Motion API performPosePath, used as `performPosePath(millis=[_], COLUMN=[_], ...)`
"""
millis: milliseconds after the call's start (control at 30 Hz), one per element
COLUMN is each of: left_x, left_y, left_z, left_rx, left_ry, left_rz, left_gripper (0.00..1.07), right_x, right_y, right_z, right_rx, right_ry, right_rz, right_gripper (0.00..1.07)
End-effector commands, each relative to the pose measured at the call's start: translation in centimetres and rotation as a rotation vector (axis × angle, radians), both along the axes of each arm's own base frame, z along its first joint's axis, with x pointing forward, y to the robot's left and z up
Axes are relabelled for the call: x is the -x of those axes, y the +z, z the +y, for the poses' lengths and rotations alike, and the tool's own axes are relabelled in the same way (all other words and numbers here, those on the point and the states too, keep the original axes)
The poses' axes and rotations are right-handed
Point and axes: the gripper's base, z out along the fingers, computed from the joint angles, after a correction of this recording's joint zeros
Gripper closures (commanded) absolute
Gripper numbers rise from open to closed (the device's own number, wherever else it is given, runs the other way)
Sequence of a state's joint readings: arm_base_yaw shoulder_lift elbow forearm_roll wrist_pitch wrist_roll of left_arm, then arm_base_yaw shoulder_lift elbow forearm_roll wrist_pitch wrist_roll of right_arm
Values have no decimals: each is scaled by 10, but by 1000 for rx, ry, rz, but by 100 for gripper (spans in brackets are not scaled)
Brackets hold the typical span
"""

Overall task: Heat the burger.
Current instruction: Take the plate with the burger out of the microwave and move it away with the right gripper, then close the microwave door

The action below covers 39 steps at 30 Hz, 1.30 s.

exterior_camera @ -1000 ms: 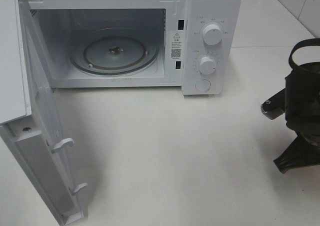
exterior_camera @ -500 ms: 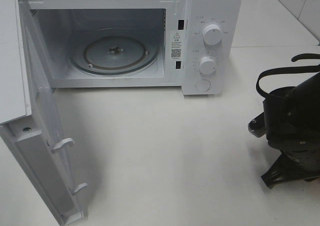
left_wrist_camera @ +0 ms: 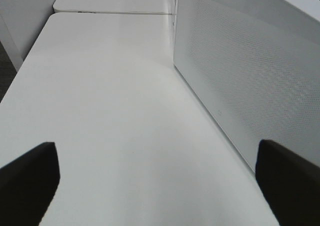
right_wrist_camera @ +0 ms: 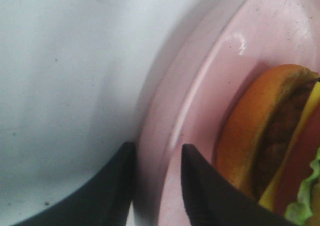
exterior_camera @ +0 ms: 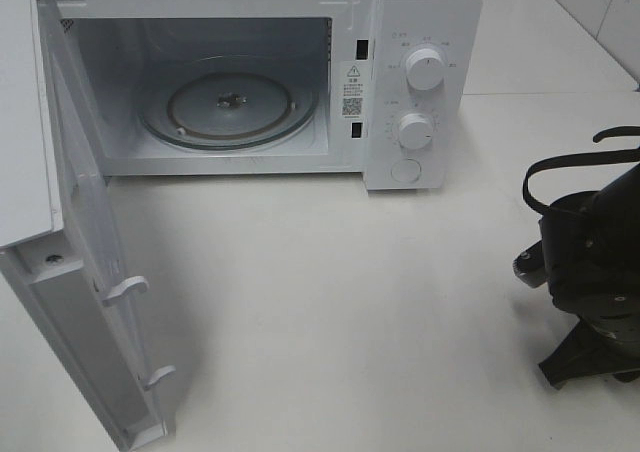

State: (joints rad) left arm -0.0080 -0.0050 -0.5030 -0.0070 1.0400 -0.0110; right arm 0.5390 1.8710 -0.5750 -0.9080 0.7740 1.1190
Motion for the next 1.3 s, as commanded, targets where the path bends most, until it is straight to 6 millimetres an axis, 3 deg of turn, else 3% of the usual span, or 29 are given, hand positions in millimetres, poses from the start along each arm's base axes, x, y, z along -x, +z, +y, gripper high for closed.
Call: performPosePath(millis=[33,100,300,533,767,900,933,967,1100,1300], left_x=[3,3,3,3,3,3,3,3,3,3], left_y=[0,0,0,0,0,0,0,0,0,0], left_z=[0,0,0,0,0,0,0,0,0,0], left_rx=[2,2,2,2,2,2,2,2,2,2], left_ry=[-5,-5,-5,-5,-5,-5,-5,-5,-5,-5], left_rz=[-23,-23,-23,-23,-23,-23,-23,-23,-23,-23], left_gripper=[4,4,4,4,4,4,4,4,4,4], right_x=[1,3,5,16,31,52,52,63,86,113], right_y=[0,5,20,65,103,135,135,151,175,192], right_z=[-1,4,11,21,22,20,20,17,9,-5], right_rx=[14,3,-43,-273,-432,-571,-571,-619,-707,-781], right_ry=[8,42,63,152,271,329,329,359,397,416], right_rz=[26,31,-11,-64,-118,-142,-142,-145,-165,-231], right_gripper=[62,51,50,49,39,27,27,26,28,29])
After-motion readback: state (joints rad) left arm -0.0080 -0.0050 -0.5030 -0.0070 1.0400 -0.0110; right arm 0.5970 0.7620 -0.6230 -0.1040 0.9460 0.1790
